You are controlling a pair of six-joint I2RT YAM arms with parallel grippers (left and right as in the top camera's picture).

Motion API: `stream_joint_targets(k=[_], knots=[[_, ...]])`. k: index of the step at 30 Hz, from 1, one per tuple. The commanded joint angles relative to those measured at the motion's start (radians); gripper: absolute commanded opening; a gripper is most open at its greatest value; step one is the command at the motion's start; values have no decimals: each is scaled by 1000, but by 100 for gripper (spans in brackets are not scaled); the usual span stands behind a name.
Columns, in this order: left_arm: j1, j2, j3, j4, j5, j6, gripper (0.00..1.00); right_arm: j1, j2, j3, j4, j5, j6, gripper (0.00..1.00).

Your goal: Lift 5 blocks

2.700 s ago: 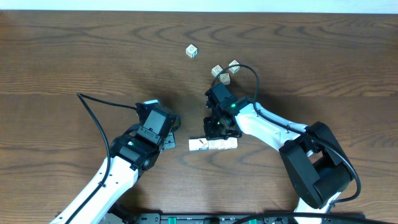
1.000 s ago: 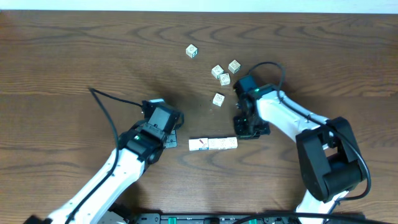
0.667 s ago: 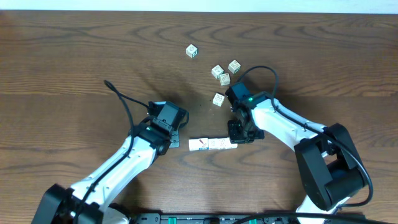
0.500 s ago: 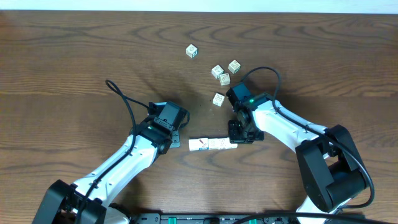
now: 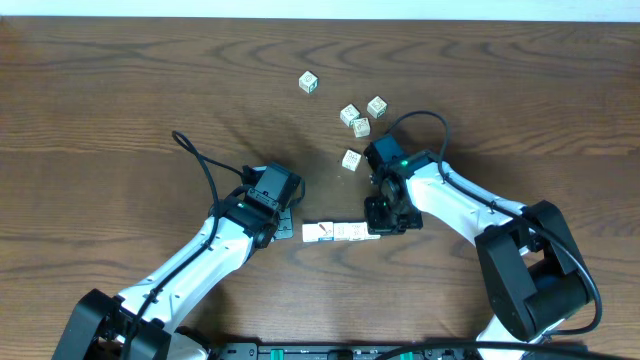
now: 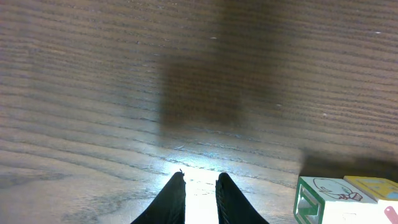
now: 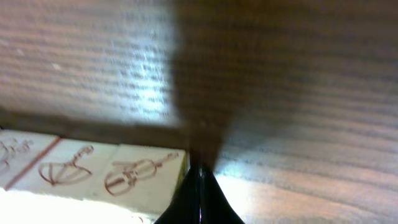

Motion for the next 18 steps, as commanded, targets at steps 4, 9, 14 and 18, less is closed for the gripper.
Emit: stream_joint_targets(k=[4,9,14,18], knots=[[5,4,-7,-5,18,-7,19,15,46,-41,-24,26,-36,1],[5,4,-7,-11,71,8,19,15,46,-41,-19,-2,-37,1],[3,4,-7,-9,116,8,14,15,46,-41,6,-35,-36,1],[1,4,-7,-4,149,8,14,15,46,-41,23,-51,-36,1]])
